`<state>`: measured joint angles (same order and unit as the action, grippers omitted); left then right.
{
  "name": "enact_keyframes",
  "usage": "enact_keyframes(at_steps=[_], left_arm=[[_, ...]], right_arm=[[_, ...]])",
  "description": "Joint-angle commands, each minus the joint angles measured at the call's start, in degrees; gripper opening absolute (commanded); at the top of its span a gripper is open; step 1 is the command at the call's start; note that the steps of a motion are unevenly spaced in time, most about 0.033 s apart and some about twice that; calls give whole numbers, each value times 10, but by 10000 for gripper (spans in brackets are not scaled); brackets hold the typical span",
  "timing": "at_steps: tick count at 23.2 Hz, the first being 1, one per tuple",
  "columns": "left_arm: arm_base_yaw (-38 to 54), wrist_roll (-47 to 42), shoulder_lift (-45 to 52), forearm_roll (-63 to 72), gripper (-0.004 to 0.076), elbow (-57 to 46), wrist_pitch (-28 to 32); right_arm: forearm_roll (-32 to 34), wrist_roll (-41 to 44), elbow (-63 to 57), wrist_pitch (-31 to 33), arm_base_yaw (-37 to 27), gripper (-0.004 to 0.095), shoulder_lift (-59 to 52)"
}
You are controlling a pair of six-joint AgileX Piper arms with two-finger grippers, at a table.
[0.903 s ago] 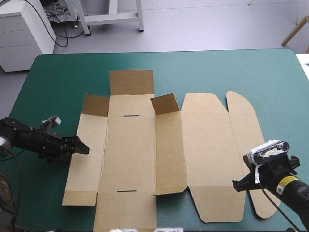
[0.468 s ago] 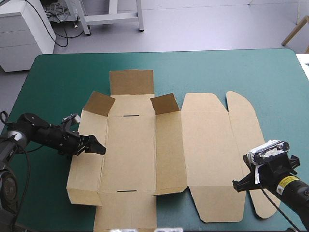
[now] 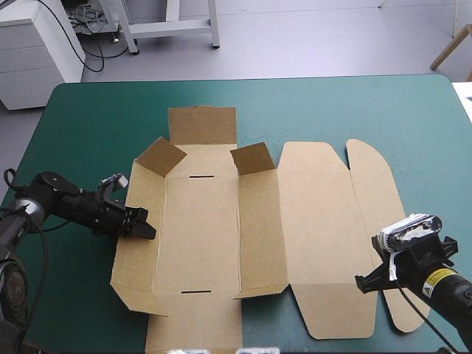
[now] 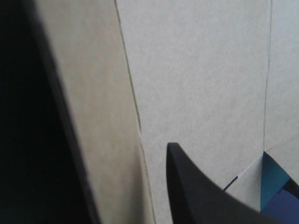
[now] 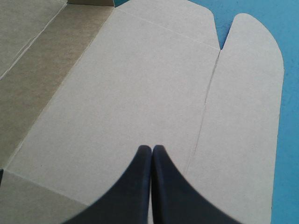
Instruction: Fold the box
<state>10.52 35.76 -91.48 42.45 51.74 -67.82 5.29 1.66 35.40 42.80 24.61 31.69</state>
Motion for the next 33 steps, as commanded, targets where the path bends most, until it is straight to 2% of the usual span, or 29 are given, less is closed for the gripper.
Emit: enact_keyframes(at_steps=[1,3,11,13,16,21,28,33], left_arm=[[-3,6,20,28,53,14,-67],[-3,6,20,28,-10,14,-67],[-6,-5,20,7,-10,40,-67],[-27,-37,20,-55,-10,87,-67],[-105,-68,19,-203,-10,210,-64],[-223,-48,7,-355,-10,376,-32],[-323,-40,-70,-472,-10,484,-16],[-375,-38,-113,-544,-10,523,8]], right_arm=[[4,-5,15,-38,-4,-19,1],[4,-7,15,-36,-4,-19,1],[4,-17,15,-35,-4,-19,1],[4,-17,15,-36,-4,-19,1],[4,-17,15,-38,-4,-20,1],[4,-22,15,-47,-4,-19,1],[4,-29,15,-65,-4,-19,1],[4,-35,13,-64,-4,-19,1]])
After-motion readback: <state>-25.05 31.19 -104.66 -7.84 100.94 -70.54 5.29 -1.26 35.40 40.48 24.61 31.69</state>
